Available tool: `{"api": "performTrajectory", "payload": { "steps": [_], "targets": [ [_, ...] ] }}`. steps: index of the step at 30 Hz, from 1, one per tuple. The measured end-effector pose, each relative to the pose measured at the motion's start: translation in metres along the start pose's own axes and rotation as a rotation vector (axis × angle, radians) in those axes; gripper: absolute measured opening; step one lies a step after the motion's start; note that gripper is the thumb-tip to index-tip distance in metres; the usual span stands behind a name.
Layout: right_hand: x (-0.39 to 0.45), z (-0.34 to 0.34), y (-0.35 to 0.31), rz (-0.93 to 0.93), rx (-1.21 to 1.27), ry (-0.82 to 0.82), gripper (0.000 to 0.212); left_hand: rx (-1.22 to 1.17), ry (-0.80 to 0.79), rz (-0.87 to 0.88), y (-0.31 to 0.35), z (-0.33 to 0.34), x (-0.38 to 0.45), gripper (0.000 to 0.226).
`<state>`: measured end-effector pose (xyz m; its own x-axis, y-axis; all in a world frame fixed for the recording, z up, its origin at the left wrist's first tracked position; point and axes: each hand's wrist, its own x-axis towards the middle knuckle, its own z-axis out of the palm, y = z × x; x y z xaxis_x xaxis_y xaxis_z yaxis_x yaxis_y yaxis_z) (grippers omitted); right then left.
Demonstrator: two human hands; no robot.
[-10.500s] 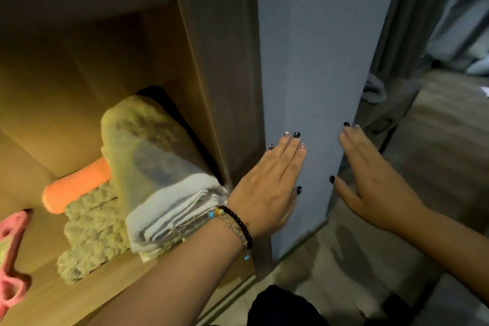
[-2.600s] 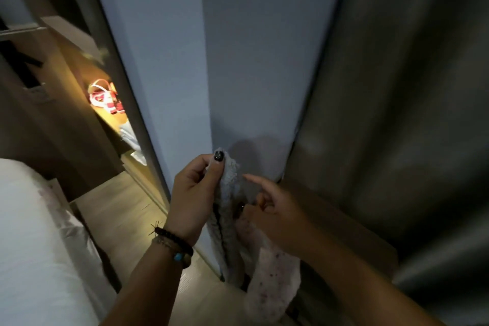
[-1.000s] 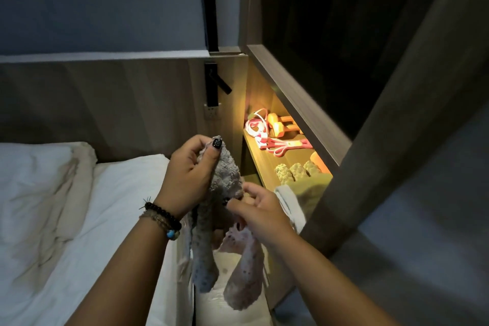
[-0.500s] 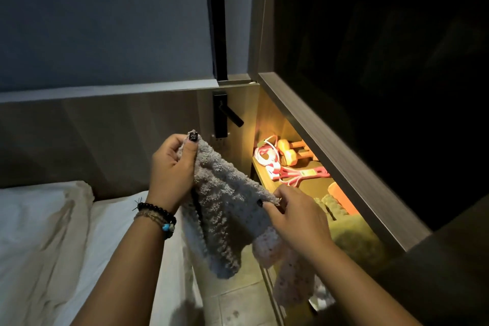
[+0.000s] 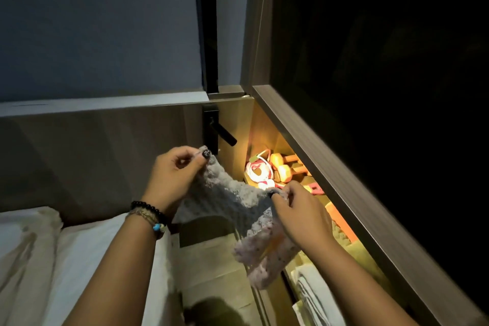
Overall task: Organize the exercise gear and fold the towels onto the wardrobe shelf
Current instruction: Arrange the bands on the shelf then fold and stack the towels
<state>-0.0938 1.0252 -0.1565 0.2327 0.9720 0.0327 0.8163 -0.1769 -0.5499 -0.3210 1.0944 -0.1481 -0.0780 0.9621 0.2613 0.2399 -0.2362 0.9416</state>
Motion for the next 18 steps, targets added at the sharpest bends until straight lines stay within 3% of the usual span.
{"api": "performTrajectory", "payload": {
  "steps": [4,11,18],
  "targets": [
    [0.017,-0.002,0.001,0.018,0.208,-0.032,0.017,0.015,-0.08,0.003,0.004,0.021,0.004,0.036],
    [0.04,-0.008,0.008,0.09,0.479,-0.062,0.019,-0.043,-0.05,-0.022,0.024,0.067,0.025,0.013],
    [0.081,-0.02,-0.003,0.072,0.716,-0.118,0.029,-0.185,-0.219,-0.025,0.018,0.101,0.077,0.009]
  ]
}}
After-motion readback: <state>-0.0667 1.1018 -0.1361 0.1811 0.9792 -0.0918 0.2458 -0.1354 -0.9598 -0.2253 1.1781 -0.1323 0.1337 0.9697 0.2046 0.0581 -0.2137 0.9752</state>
